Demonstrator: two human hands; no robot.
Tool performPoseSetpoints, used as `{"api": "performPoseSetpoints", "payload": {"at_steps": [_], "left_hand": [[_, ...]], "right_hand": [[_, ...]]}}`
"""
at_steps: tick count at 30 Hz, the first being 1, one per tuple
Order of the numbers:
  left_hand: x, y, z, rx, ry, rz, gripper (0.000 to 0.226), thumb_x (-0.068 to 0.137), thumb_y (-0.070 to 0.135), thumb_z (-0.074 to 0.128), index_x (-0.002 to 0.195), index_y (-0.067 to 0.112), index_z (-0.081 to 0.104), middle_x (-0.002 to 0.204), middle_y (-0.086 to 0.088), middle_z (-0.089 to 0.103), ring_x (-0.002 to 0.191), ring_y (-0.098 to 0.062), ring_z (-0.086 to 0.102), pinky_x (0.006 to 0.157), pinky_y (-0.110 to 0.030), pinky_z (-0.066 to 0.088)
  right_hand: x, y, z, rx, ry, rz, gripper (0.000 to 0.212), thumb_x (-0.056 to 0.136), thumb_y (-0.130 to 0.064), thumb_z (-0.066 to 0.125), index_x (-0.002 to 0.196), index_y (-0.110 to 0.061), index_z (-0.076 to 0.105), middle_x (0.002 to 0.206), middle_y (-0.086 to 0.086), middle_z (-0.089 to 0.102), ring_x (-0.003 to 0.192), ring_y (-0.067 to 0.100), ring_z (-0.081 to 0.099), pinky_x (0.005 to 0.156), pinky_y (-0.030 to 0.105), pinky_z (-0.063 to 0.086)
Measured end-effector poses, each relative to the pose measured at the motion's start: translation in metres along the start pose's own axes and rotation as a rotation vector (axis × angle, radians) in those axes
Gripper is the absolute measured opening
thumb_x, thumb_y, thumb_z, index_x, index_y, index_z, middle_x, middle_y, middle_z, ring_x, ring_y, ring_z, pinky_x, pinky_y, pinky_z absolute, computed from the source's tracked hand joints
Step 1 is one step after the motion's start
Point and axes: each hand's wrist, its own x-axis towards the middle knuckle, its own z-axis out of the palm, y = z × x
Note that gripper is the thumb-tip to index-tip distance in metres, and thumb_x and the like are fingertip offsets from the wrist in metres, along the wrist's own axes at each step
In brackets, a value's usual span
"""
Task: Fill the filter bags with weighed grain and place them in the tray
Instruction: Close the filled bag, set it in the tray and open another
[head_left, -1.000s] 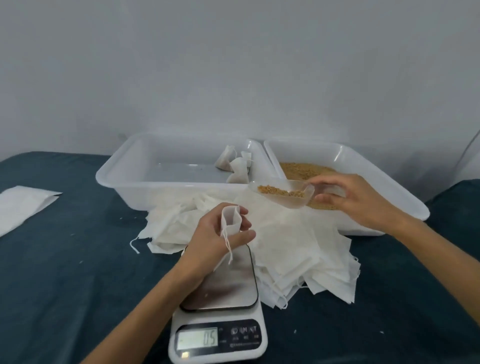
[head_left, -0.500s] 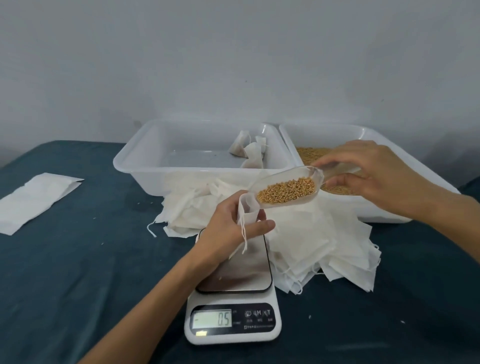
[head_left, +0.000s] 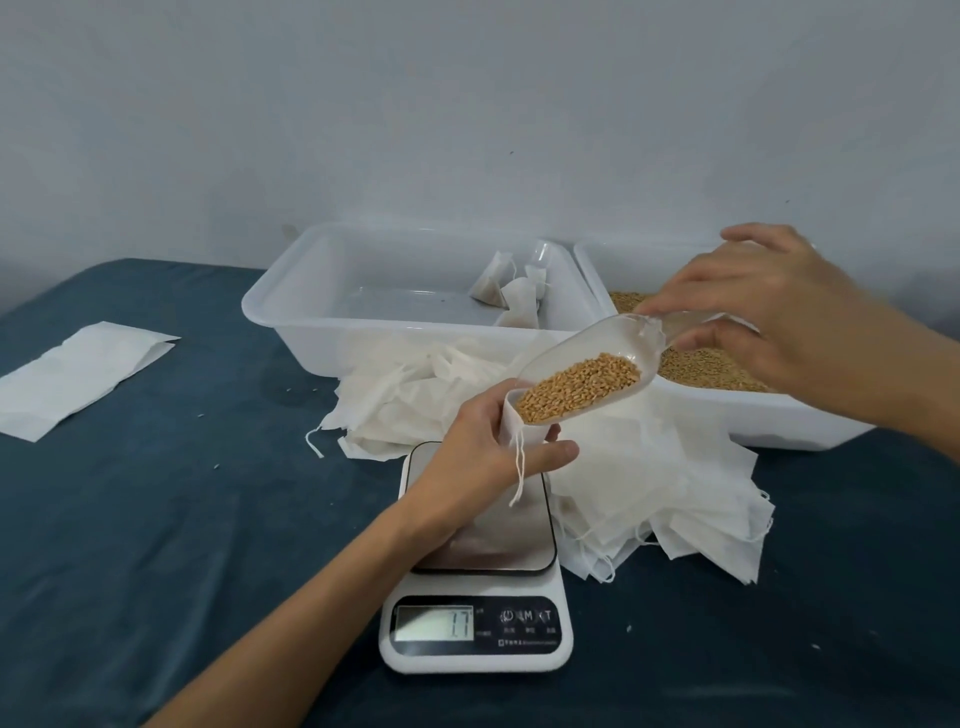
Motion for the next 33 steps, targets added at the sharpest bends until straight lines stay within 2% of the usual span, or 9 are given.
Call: {"api": "performPoseSetpoints", "payload": {"at_steps": [4, 6, 10, 15, 18, 22, 28, 33], "left_hand": [[-0.001, 0.001, 0.0, -0.037, 0.021, -0.013, 0.033, 0.084, 0.009, 0.085, 0.112, 0.017, 0.07, 0.086, 0.006, 0.07, 0.086, -0.01, 0.067, 0.091, -0.035, 0.055], [-0.001, 0.001, 0.0, -0.048, 0.029, -0.027, 0.033, 0.084, 0.008, 0.085, 0.112, 0.016, 0.069, 0.085, 0.01, 0.07, 0.084, -0.009, 0.068, 0.09, -0.037, 0.055], [-0.001, 0.002, 0.0, -0.051, 0.045, -0.047, 0.036, 0.081, 0.011, 0.086, 0.112, 0.016, 0.068, 0.085, 0.01, 0.07, 0.082, -0.007, 0.068, 0.088, -0.036, 0.055], [-0.001, 0.002, 0.003, -0.038, 0.07, -0.048, 0.03, 0.085, 0.007, 0.084, 0.11, 0.015, 0.069, 0.085, 0.008, 0.07, 0.08, -0.005, 0.067, 0.075, -0.014, 0.05], [-0.001, 0.003, 0.006, -0.041, 0.09, -0.051, 0.03, 0.085, 0.006, 0.084, 0.111, 0.013, 0.07, 0.088, 0.005, 0.073, 0.082, -0.003, 0.069, 0.072, -0.01, 0.049], [-0.001, 0.007, 0.006, -0.072, 0.102, -0.079, 0.034, 0.084, 0.004, 0.084, 0.114, 0.013, 0.069, 0.098, 0.009, 0.078, 0.084, -0.002, 0.072, 0.073, -0.011, 0.05], [-0.002, 0.011, 0.005, -0.055, 0.111, -0.124, 0.035, 0.084, 0.007, 0.084, 0.115, 0.016, 0.07, 0.126, -0.009, 0.07, 0.084, -0.007, 0.072, 0.078, -0.019, 0.051], [-0.004, 0.014, 0.005, -0.058, 0.101, -0.132, 0.037, 0.083, 0.003, 0.084, 0.114, 0.017, 0.069, 0.121, -0.015, 0.07, 0.082, -0.01, 0.071, 0.08, -0.022, 0.051]], "right_hand": [[0.0, -0.004, -0.001, -0.026, 0.012, -0.017, 0.03, 0.094, -0.021, 0.061, 0.122, -0.026, 0.069, 0.107, -0.008, 0.067, 0.1, 0.01, 0.054, 0.116, 0.041, 0.026], [-0.001, -0.004, 0.0, -0.036, 0.029, -0.028, 0.029, 0.095, -0.012, 0.068, 0.122, -0.024, 0.07, 0.106, -0.006, 0.067, 0.098, 0.011, 0.054, 0.115, 0.044, 0.028], [0.0, -0.004, 0.0, -0.062, 0.048, -0.055, 0.029, 0.095, -0.013, 0.068, 0.121, -0.023, 0.071, 0.105, -0.004, 0.068, 0.098, 0.015, 0.057, 0.115, 0.047, 0.029], [0.002, -0.005, -0.001, -0.107, 0.065, -0.074, 0.034, 0.087, -0.007, 0.075, 0.118, -0.021, 0.072, 0.104, -0.001, 0.069, 0.097, 0.022, 0.063, 0.114, 0.049, 0.03], [0.002, -0.008, -0.004, -0.128, 0.062, -0.078, 0.037, 0.084, -0.004, 0.077, 0.117, -0.019, 0.073, 0.103, 0.001, 0.071, 0.097, 0.027, 0.066, 0.113, 0.054, 0.033], [0.002, -0.012, -0.006, -0.131, 0.07, -0.079, 0.036, 0.083, -0.002, 0.077, 0.116, -0.016, 0.075, 0.103, 0.004, 0.072, 0.096, 0.031, 0.068, 0.112, 0.057, 0.033], [0.003, -0.016, -0.008, -0.141, 0.062, -0.08, 0.031, 0.086, -0.006, 0.074, 0.116, -0.014, 0.075, 0.102, 0.006, 0.073, 0.095, 0.034, 0.069, 0.112, 0.058, 0.034], [0.003, -0.017, -0.008, -0.137, 0.064, -0.075, 0.031, 0.086, -0.005, 0.074, 0.116, -0.014, 0.076, 0.103, 0.006, 0.072, 0.096, 0.034, 0.068, 0.113, 0.057, 0.032]]}}
